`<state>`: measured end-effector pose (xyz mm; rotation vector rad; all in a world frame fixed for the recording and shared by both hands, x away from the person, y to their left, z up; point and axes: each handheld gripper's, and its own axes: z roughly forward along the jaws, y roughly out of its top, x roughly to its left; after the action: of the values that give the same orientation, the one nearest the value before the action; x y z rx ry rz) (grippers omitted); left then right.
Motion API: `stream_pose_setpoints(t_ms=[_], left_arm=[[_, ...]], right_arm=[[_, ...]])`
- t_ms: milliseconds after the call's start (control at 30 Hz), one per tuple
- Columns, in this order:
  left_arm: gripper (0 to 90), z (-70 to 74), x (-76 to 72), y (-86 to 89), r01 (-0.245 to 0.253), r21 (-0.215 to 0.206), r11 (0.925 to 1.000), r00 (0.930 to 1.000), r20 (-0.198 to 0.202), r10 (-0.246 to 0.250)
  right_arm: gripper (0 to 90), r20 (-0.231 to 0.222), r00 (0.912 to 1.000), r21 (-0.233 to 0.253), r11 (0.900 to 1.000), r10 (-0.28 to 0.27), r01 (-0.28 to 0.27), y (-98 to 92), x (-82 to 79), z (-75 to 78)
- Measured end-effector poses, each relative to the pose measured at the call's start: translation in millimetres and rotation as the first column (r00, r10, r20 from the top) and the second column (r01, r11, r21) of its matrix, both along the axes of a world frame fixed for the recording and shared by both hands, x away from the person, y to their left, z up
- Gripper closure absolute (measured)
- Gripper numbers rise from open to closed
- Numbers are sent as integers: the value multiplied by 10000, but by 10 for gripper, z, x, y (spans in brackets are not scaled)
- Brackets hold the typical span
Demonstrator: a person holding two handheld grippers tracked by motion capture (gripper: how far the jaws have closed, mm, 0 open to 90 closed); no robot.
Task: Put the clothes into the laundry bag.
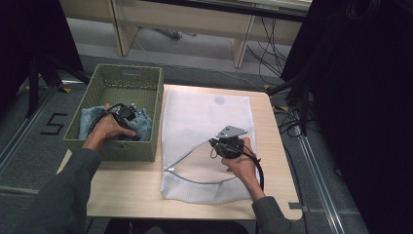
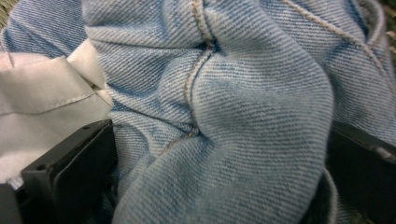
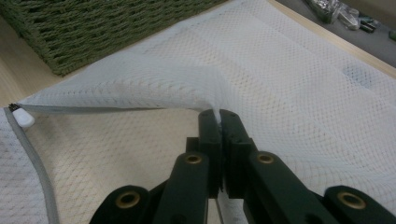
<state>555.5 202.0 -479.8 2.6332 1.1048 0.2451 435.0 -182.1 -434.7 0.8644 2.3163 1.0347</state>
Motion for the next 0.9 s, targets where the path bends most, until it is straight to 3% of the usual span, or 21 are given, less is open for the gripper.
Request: stream_pose_setpoints(t_ms=[100,133,333,433,667,767,900], left_arm=[[0,-9,-6,-44,46,341,9994,10000,-7,-46],[16,-8,-8,-38,-54,112,9999,10000,-66,55],[395,68,-33,-9,61,-245,9997,10000,-19,-62],[553,97,-40,23,5,-360,9994,9994,338,7],[663,165,-55,62,-624,-1077,9922,9944,781,711],[672,237,-60,110,-917,-1556,9836,9893,981,1077],[681,402,-90,201,-1058,-2250,9686,9773,1565,1431]], right_arm=[[891,34,10000,19,10000,-2,2,3,-2,0],[891,16,10000,14,10000,1,-1,2,-3,2],[891,53,10000,28,10000,-49,49,6,-8,2],[891,51,10000,16,10000,-57,57,5,-9,4],[892,92,9999,42,10000,-69,69,-10,1,13],[892,22,10000,56,10000,-83,83,-7,-2,14],[892,2,9999,95,9999,-113,113,-10,-4,24]])
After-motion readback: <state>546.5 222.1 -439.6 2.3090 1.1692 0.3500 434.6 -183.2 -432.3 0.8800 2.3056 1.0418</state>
